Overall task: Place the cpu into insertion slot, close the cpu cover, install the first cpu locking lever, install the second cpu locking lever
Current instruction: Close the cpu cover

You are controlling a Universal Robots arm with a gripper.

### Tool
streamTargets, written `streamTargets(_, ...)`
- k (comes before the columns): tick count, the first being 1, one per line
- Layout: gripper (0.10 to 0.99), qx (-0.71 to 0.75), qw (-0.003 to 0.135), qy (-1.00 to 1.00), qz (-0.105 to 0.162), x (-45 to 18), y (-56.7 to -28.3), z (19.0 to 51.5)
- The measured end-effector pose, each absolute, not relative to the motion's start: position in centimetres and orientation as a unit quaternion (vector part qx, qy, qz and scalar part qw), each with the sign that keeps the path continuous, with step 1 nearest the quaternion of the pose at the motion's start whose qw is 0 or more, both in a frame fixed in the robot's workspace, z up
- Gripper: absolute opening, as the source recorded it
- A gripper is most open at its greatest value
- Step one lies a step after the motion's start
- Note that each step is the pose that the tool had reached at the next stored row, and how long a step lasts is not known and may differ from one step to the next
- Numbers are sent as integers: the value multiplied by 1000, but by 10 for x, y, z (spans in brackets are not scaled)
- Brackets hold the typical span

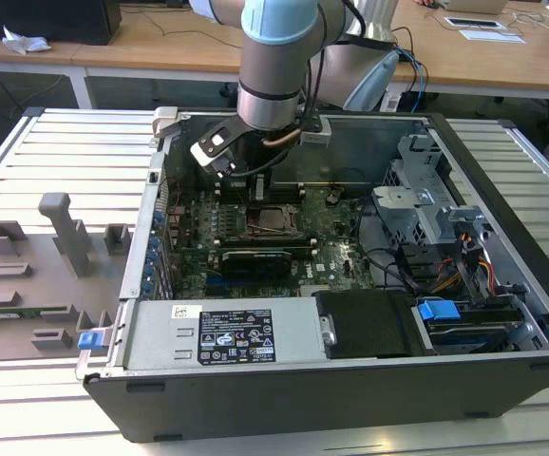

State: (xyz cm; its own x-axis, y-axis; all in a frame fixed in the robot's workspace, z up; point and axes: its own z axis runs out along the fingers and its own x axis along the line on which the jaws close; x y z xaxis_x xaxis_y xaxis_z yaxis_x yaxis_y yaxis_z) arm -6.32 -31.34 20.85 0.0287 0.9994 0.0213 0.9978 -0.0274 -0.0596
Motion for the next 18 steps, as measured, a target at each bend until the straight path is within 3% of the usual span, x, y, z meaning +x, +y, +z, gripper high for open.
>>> streamTargets(9,110,-717,29,-697,13,-62,-313,211)
streamTargets(18,110,-716,45,-696,27,-8,-314,213)
